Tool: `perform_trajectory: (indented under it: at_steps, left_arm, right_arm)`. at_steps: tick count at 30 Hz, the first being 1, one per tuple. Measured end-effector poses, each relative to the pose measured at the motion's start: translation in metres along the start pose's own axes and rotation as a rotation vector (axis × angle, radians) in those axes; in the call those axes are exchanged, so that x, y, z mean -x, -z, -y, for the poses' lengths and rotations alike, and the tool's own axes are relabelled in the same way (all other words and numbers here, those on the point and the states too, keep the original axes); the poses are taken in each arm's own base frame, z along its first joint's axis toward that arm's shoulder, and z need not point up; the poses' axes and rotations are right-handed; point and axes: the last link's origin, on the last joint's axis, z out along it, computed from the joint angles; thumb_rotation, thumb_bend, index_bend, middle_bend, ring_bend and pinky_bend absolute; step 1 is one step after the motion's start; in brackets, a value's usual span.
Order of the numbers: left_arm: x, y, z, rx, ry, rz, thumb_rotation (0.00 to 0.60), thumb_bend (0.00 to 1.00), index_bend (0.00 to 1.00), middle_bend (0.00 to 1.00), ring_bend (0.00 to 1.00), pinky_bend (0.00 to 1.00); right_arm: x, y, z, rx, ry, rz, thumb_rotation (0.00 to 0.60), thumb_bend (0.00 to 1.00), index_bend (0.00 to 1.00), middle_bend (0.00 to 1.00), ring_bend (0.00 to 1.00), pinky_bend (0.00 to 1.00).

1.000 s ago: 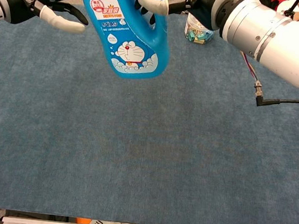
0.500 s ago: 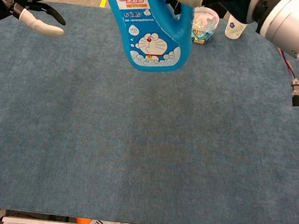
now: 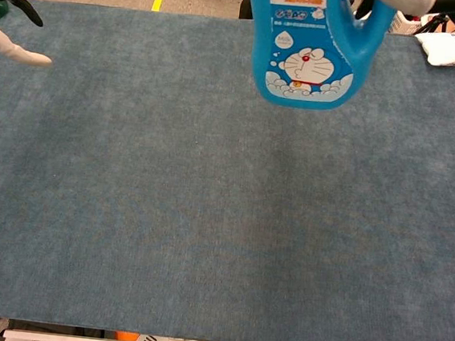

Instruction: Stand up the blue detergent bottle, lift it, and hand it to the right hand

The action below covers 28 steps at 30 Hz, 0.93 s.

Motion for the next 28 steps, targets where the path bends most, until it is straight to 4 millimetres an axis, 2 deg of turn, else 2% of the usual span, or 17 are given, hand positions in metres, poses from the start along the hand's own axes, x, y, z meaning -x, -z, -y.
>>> perform_trajectory:
  at_steps: [5,9,18,23,28]
  left_arm:
    - [-0.005,0.020,0.016,-0.089,-0.109,-0.077,0.600,0.15,0.01,0.00,0.00,0.28]
    - [-0.007,0.038,0.026,-0.166,-0.127,-0.121,0.600,0.15,0.01,0.00,0.00,0.28]
    - [-0.012,0.068,0.035,-0.250,-0.156,-0.190,0.600,0.15,0.01,0.00,0.00,0.28]
    - [-0.010,0.082,0.037,-0.278,-0.148,-0.217,0.600,0.15,0.01,0.00,0.00,0.28]
    - [-0.010,0.085,0.035,-0.277,-0.142,-0.217,0.600,0.15,0.01,0.00,0.00,0.28]
  right_arm:
    - [-0.012,0.023,-0.005,-0.003,0.003,-0.046,0.600,0.39,0.48,0.50,0.43,0.48]
    - [-0.019,0.042,-0.011,0.006,-0.005,-0.078,0.600,0.39,0.48,0.50,0.43,0.48]
    - [-0.031,0.073,-0.021,0.021,0.001,-0.137,0.600,0.39,0.48,0.50,0.43,0.48]
    - [-0.033,0.083,-0.022,0.023,-0.002,-0.151,0.600,0.39,0.48,0.50,0.43,0.48]
    - [-0.034,0.085,-0.022,0.018,-0.011,-0.154,0.600,0.39,0.48,0.50,0.43,0.48]
